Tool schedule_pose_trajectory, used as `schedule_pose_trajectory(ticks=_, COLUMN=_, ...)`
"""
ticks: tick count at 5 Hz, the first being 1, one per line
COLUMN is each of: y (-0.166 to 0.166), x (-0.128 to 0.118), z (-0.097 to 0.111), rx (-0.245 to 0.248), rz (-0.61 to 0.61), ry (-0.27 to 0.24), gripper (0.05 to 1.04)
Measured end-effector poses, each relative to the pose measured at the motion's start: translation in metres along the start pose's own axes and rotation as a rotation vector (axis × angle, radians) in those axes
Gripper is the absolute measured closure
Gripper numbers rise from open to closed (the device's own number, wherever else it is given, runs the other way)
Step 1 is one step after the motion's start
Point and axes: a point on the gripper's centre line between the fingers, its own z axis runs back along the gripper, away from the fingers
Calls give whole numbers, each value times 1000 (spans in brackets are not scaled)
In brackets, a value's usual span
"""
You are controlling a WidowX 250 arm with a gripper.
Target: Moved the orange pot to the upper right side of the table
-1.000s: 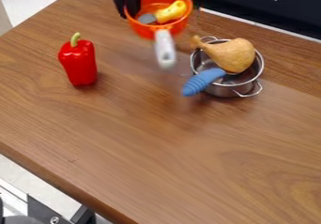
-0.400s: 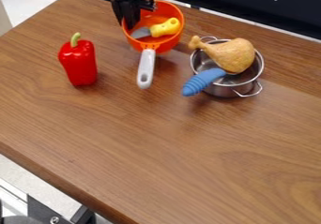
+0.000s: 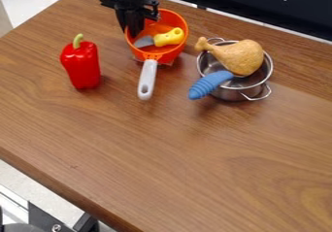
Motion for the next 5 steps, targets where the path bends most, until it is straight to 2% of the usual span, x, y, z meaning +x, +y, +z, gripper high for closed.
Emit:
schedule_pose_trajectory(ticks=1, y=-3, x=-5, z=-5, rx=1, rz=-10, ry=9, gripper=1009)
schedule_pose_trajectory(ticks=2, y=-4, x=-5, z=-6, rx=11, rz=-22, ry=17, gripper=875)
schedule_pose_trajectory(ticks=3, y=-5, x=-7, z=-5, rx=3, rz=-11, ry=27, gripper=651)
schedule_pose_trajectory(ticks=5, y=-2, x=-7, z=-4, rx=21, rz=55, ry=29, gripper=124)
